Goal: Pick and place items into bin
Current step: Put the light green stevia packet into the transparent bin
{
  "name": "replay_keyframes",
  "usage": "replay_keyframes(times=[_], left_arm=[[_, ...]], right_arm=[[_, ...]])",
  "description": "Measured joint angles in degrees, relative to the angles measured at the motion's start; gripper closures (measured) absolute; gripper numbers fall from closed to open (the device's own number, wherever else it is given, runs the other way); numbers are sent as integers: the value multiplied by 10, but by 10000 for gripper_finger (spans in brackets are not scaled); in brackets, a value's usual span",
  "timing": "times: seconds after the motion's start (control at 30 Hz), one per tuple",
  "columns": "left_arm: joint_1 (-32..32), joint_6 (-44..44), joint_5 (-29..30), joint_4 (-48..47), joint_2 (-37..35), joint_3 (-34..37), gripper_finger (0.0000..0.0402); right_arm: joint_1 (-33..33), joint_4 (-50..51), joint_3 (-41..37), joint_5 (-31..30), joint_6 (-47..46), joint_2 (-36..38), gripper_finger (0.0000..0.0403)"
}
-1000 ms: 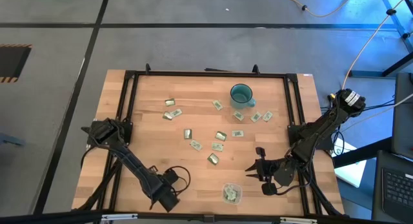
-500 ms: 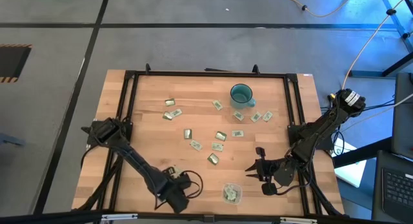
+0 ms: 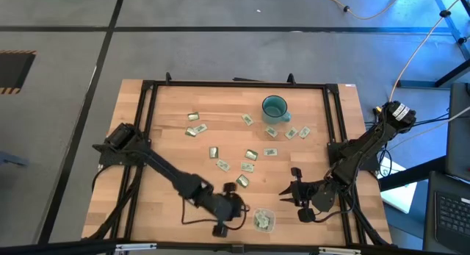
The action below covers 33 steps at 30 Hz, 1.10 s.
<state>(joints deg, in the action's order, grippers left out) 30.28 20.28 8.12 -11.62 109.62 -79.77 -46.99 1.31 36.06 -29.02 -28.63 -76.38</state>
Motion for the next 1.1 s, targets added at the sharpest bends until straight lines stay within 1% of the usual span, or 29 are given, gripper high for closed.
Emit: replay_keyframes(times=[0.07,0.13,0.23,0.33,0.43,0.5,0.67,0.93,1.1], left_arm=[[-19,-47,-31,38,0,0,399],[-38,-76,-59,61,0,0,399],[-56,-113,-87,87,0,0,400],[-61,-152,-106,114,0,-2,399],[-60,-170,-105,111,8,-23,400],[-55,-185,-107,89,16,-44,400],[-48,-220,-109,64,59,-98,400],[-48,-221,-113,72,124,-132,400],[-49,-212,-132,73,159,-155,399]], right_arm=[[0,-1,0,0,6,0,315],[0,-2,0,0,5,0,315],[0,-2,0,0,6,0,315],[0,-2,0,0,6,0,315],[0,-2,0,0,7,0,315],[0,-2,0,0,7,0,315],[0,1,0,0,6,0,315],[0,1,0,0,4,-4,315],[0,1,0,0,4,-10,315]])
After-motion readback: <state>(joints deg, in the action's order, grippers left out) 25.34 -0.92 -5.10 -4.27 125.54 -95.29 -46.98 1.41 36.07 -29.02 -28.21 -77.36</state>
